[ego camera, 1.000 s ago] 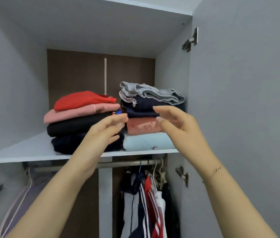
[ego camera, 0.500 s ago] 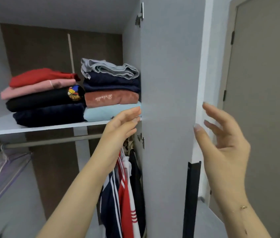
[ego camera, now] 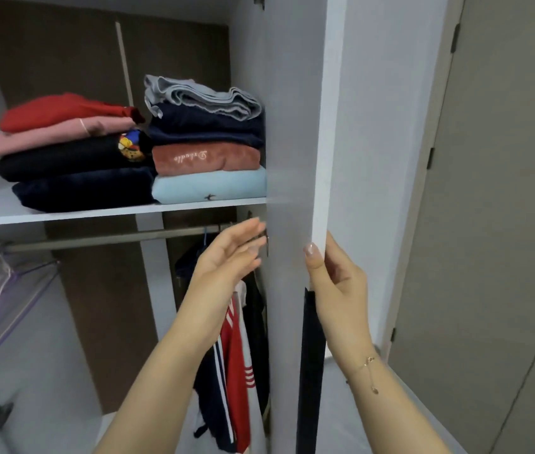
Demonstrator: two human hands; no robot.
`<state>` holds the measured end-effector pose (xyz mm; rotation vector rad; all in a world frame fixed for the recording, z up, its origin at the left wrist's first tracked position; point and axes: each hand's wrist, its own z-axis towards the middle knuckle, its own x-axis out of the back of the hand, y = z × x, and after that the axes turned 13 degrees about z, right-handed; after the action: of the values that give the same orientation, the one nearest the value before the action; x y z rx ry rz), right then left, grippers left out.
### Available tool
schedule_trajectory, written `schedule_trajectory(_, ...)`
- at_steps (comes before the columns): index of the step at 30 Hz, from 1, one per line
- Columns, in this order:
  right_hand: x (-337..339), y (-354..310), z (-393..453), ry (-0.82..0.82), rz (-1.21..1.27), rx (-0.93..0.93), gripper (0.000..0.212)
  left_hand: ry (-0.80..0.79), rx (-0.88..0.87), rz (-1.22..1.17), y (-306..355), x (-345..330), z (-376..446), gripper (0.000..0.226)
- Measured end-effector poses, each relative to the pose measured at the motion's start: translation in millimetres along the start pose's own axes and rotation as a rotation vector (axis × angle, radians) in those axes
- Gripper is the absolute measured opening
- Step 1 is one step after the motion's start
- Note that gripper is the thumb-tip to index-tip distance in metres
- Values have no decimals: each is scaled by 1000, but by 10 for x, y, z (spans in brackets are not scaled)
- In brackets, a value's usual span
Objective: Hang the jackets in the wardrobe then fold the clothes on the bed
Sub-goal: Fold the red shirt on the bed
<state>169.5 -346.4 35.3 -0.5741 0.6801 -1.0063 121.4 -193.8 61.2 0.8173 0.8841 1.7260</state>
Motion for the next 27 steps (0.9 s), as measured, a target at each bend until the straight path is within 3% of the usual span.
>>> schedule_trajectory(3,-379,128,-89,-51,35,-45,55,118,35,-40,-118,224,-88,34)
schedule_trajectory(11,-1556,536,-169,-141,-263,6,63,387,55,155,-125,1254,-646,35)
schedule_trajectory(14,-1939,632,-388,-277,-249,-10,59,500,61,246,-56,1660,-1001,32)
schedule_trajectory(19,-2727,552,-880,-695,-119,106,46,837,37,536,158,2362,-1727,35)
schedule_trajectory(24,-3421,443,-1313,-829,78,-85,36,1174,-6,812,426,3096,-2526,38)
schedule_trajectory(27,-3751,433,-1572,-875,99,-157,34,1243,60,836,489,3516,-2781,43)
